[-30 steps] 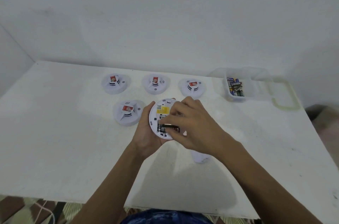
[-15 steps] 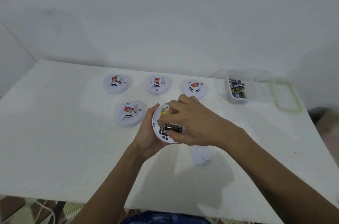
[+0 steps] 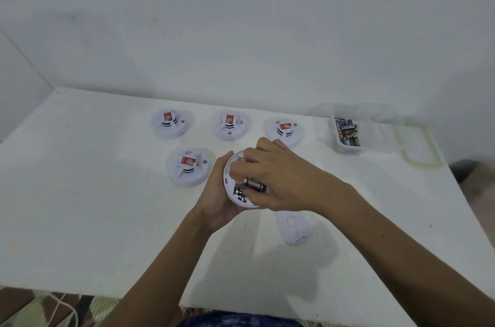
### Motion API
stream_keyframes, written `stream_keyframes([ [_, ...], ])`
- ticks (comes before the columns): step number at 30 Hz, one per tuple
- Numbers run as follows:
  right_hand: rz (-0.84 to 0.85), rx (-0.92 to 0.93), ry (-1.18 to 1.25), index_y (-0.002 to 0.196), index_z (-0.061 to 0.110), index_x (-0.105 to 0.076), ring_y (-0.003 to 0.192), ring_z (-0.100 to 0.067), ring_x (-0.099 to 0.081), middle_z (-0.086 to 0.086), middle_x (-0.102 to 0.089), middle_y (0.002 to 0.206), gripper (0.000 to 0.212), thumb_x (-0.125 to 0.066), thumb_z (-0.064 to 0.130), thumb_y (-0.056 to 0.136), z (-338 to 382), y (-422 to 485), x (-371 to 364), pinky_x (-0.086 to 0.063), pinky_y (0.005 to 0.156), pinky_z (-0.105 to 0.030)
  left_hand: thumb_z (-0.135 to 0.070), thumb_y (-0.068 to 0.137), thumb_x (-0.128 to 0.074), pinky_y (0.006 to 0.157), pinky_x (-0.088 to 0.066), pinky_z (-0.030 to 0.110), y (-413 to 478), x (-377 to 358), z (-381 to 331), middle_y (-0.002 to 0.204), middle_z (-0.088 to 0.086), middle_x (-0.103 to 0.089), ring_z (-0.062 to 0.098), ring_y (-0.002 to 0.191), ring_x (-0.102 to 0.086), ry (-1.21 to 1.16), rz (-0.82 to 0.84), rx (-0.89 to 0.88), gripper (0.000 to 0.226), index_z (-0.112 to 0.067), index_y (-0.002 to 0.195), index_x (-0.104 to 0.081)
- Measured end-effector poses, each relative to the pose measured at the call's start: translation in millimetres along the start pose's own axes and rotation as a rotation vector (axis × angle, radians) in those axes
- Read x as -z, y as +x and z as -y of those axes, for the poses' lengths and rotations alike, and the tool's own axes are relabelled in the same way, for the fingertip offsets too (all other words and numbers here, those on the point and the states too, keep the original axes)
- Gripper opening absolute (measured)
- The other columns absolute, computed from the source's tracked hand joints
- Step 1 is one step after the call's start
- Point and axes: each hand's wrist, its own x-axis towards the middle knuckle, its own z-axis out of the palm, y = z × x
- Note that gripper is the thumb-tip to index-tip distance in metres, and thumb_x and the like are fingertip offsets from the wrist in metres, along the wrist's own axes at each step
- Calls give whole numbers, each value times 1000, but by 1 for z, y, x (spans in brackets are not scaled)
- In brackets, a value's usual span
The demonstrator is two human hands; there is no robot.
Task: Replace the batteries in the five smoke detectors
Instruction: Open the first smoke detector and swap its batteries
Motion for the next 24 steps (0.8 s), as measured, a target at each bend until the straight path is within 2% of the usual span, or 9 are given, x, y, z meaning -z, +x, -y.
stream_keyframes([
  [3, -58, -20, 58, 93, 26, -41, 76, -17, -34, 7, -53, 84, 17, -57, 24, 87, 2, 1, 1, -31, 65, -31, -49, 98, -25, 84, -53, 46, 0, 0, -2, 103, 10, -71, 26, 98, -68, -27, 17, -1, 57, -25, 96, -76],
  [6, -156, -120, 223, 96, 21, -48, 81, -14, -37, 14, -45, 86, 10, -55, 23, 90, 5, -3, 4, -36, 70, -28, -45, 99, -24, 73, -58, 42, -1, -2, -4, 96, 9, -74, 23, 89, -71, -91, 30, -41, 59, -25, 87, -78],
  [8, -230, -261, 397, 107, 22, -51, 87, -7, -43, 19, -45, 94, 18, -57, 20, 91, 9, -8, 4, -37, 71, -16, -48, 90, -36, 68, -60, 42, -3, -4, -6, 95, 10, -75, 24, 85, -73, -141, 63, -74, 50, -23, 85, -80],
  [10, -330, -355, 485, 108, 19, -56, 85, -4, -50, 16, -48, 96, 19, -57, 16, 89, 13, -11, 3, -42, 67, -12, -50, 72, -51, 64, -60, 42, -6, -6, -9, 93, 11, -75, 25, 81, -73, -176, 96, -103, 42, -21, 82, -80],
  [12, -416, -415, 513, 97, 16, -57, 78, -8, -52, 9, -51, 91, 12, -56, 12, 86, 17, -12, 1, -44, 58, -16, -48, 64, -57, 68, -60, 44, -6, -4, -12, 98, 11, -74, 26, 86, -73, -188, 116, -117, 44, -20, 88, -80],
  [14, -427, -477, 526, 88, 16, -52, 76, -11, -50, 4, -50, 86, 9, -52, 9, 83, 20, -13, 0, -37, 53, -16, -47, 67, -58, 72, -59, 46, -4, -2, -13, 106, 13, -72, 27, 92, -71, -200, 96, -125, 46, -18, 98, -78],
  [19, -341, -551, 422, 79, 16, -48, 67, -9, -47, 2, -47, 80, 10, -43, 13, 87, 26, -15, -6, -34, 52, -17, -42, 85, -38, 74, -59, 44, -1, -2, -14, 104, 13, -72, 27, 88, -72, -243, 42, -104, 49, -17, 93, -78],
  [21, -335, -588, 400, 79, 13, -52, 64, -9, -46, 1, -46, 81, 16, -40, 16, 90, 28, -15, -8, -35, 52, -19, -43, 89, -34, 85, -54, 45, -1, -1, -16, 114, 14, -69, 29, 97, -69, -255, 20, -102, 51, -16, 104, -75],
  [24, -281, -654, 405, 91, 8, -58, 65, -7, -45, 1, -44, 87, 15, -44, 10, 95, 31, -15, -11, -32, 56, -14, -46, 90, -32, 103, -40, 49, 2, 3, -18, 136, 19, -55, 35, 120, -55, -263, 15, -123, 55, -15, 124, -63],
])
